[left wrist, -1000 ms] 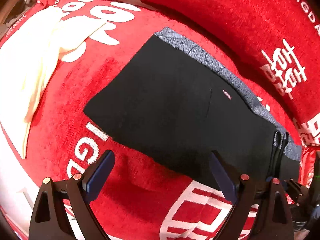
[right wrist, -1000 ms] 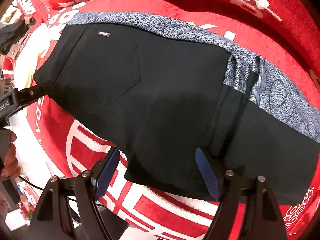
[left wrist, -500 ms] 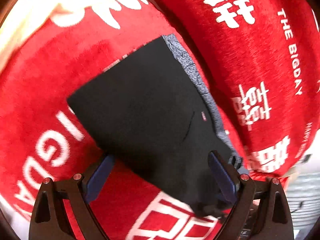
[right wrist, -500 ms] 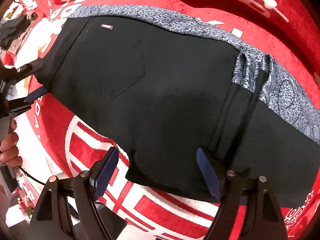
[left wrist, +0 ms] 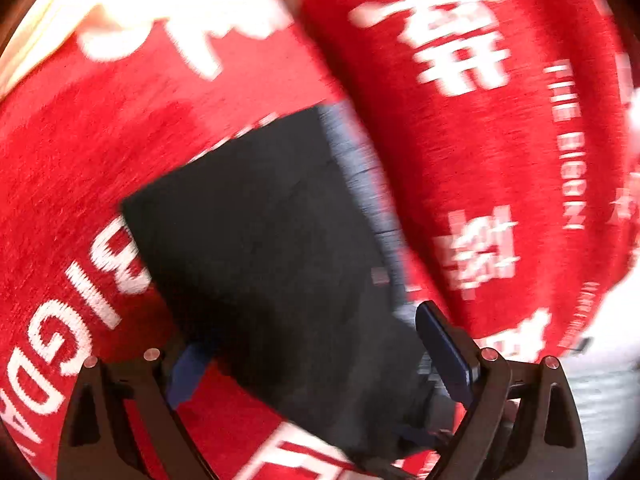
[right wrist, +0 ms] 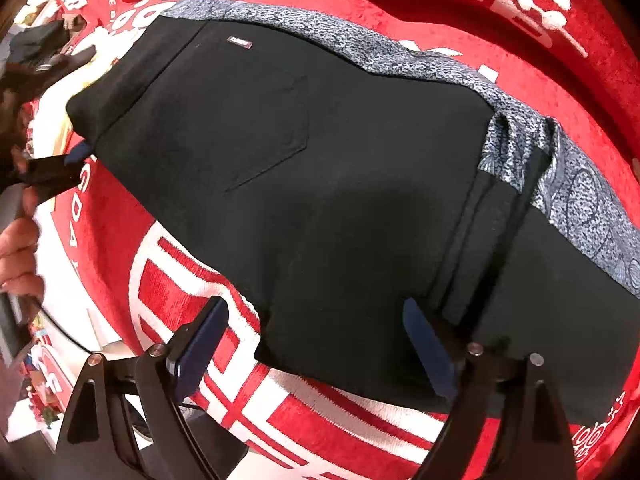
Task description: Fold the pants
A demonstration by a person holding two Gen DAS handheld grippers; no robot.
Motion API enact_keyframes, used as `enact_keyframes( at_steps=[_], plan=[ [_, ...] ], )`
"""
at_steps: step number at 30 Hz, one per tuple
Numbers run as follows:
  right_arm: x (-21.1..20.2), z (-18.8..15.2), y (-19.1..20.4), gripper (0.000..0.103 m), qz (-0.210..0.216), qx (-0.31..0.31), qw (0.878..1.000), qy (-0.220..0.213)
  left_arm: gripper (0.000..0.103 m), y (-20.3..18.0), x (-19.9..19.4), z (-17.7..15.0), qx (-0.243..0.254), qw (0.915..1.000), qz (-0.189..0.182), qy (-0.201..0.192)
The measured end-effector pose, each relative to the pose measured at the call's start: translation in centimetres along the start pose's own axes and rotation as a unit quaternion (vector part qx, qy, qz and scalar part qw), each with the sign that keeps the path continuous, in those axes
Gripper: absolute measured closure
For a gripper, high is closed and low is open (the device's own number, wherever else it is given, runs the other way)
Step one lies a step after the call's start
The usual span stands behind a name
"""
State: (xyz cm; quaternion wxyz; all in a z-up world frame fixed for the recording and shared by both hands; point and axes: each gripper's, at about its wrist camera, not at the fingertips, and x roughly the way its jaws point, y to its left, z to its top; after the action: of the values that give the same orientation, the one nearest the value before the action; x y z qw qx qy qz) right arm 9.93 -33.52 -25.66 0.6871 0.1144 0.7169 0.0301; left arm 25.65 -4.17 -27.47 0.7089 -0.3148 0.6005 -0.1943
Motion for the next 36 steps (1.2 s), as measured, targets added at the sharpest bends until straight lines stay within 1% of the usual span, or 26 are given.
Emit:
enact_keyframes(
  at_steps=[2, 4, 5, 6, 7, 8, 9, 10, 11, 12, 13, 14, 15, 16, 17, 18, 20, 23, 24, 27, 30, 32, 33, 34, 35, 36],
  plan=[
    [-0.1, -0.4, -0.1, 0.012, -0.001, 0.001, 1.000, 0.000, 0.009, 0.1, 0.2, 0.4, -0.018, 0.9998, 0.005, -0.005],
    [-0.2, -0.4, -0.1, 0.012, 0.002, 0.004, 1.000, 0.002, 0.027, -0.4, 0.0, 0.4, -0.019, 0.9992, 0.036, -0.008],
    [-0.4, -0.2, -0.2, 0.012, 0.006, 0.010, 1.000, 0.005, 0.047, -0.8, -0.1, 0.3, -0.006, 0.9979, 0.064, -0.012],
    [-0.6, 0.2, -0.4, 0.012, 0.012, 0.015, 1.000, 0.007, 0.060, -1.4, -0.2, 0.1, 0.023, 0.9944, 0.101, -0.017],
    [-1.2, 0.6, -0.7, 0.012, 0.025, 0.024, 0.999, 0.007, 0.070, -2.0, -0.1, -0.1, 0.054, 0.9903, 0.127, -0.017],
    [-1.8, 1.1, -1.0, 0.012, 0.036, 0.033, 0.999, 0.003, 0.070, -2.7, -0.2, -0.4, 0.081, 0.9860, 0.144, -0.020],
    [-3.1, 1.8, -1.4, 0.012, 0.049, 0.046, 0.998, -0.008, 0.070, -4.8, -0.1, -1.3, 0.149, 0.9718, 0.179, -0.034],
    [-4.1, 2.5, -1.7, 0.012, 0.058, 0.053, 0.997, -0.017, 0.070, -6.7, 0.1, -2.4, 0.214, 0.9529, 0.210, -0.046],
    [-5.2, 3.6, -2.1, 0.012, 0.068, 0.062, 0.995, -0.027, 0.070, -8.3, 0.4, -3.7, 0.275, 0.9298, 0.237, -0.058],
    [-6.0, 4.6, -2.4, 0.012, 0.077, 0.070, 0.994, -0.031, 0.070, -9.6, 0.8, -4.7, 0.320, 0.9101, 0.255, -0.067],
    [-6.7, 5.8, -2.6, 0.012, 0.088, 0.076, 0.993, -0.032, 0.070, -11.0, 1.3, -6.5, 0.381, 0.8785, 0.277, -0.080],
    [-7.5, 7.4, -2.7, 0.012, 0.107, 0.083, 0.990, -0.033, 0.070, -11.9, 1.6, -7.8, 0.418, 0.8571, 0.289, -0.088],
    [-7.9, 8.4, -2.7, 0.011, 0.120, 0.085, 0.989, -0.032, 0.070, -12.5, 1.8, -8.7, 0.444, 0.8406, 0.297, -0.092],
    [-8.5, 9.9, -2.4, 0.011, 0.140, 0.084, 0.986, -0.030, 0.070, -12.7, 1.8, -8.9, 0.453, 0.8332, 0.307, -0.078],
    [-8.8, 11.9, -1.5, 0.011, 0.163, 0.074, 0.984, -0.023, 0.070, -13.0, 2.0, -9.1, 0.464, 0.8246, 0.314, -0.078],
    [-9.0, 13.7, -0.5, 0.011, 0.177, 0.060, 0.982, -0.013, 0.070, -12.9, 2.0, -9.1, 0.468, 0.8205, 0.319, -0.078],
    [-8.8, 16.2, 2.1, 0.010, 0.179, 0.030, 0.983, 0.007, 0.070, -12.6, 2.0, -8.9, 0.467, 0.8200, 0.323, -0.074],
    [-7.9, 19.3, 7.3, 0.009, 0.161, -0.043, 0.985, 0.043, 0.070, -12.2, 2.1, -9.0, 0.474, 0.8154, 0.324, -0.073],
    [-7.3, 19.9, 9.4, 0.009, 0.152, -0.070, 0.985, 0.054, 0.070, -12.3, 2.1, -9.2, 0.480, 0.8116, 0.325, -0.074],
    [-5.4, 21.4, 13.7, 0.009, 0.137, -0.120, 0.979, 0.090, 0.070, -12.6, 2.2, -9.3, 0.486, 0.8073, 0.326, -0.076],
    [-2.8, 22.2, 16.1, 0.009, 0.101, -0.144, 0.976, 0.132, 0.070, -12.5, 2.0, -9.2, 0.479, 0.8133, 0.321, -0.076],
    [-1.5, 22.3, 16.3, 0.011, 0.078, -0.150, 0.975, 0.146, 0.070, -12.4, 1.9, -9.0, 0.474, 0.8168, 0.319, -0.076],
    [-0.8, 22.3, 16.2, 0.026, 0.063, -0.152, 0.975, 0.152, 0.070, -12.4, 2.0, -9.0, 0.473, 0.8175, 0.319, -0.076],
    [-0.4, 22.2, 15.7, 0.049, 0.056, -0.151, 0.975, 0.152, 0.070, -12.4, 2.0, -9.0, 0.473, 0.8175, 0.320, -0.074],
    [-0.2, 22.1, 15.2, 0.080, 0.052, -0.147, 0.976, 0.154, 0.070, -12.5, 2.0, -8.9, 0.472, 0.8185, 0.319, -0.071],
    [-0.2, 22.0, 14.1, 0.083, 0.062, -0.130, 0.978, 0.150, 0.070, -12.9, 1.8, -9.1, 0.475, 0.8189, 0.315, -0.070]
  ],
)
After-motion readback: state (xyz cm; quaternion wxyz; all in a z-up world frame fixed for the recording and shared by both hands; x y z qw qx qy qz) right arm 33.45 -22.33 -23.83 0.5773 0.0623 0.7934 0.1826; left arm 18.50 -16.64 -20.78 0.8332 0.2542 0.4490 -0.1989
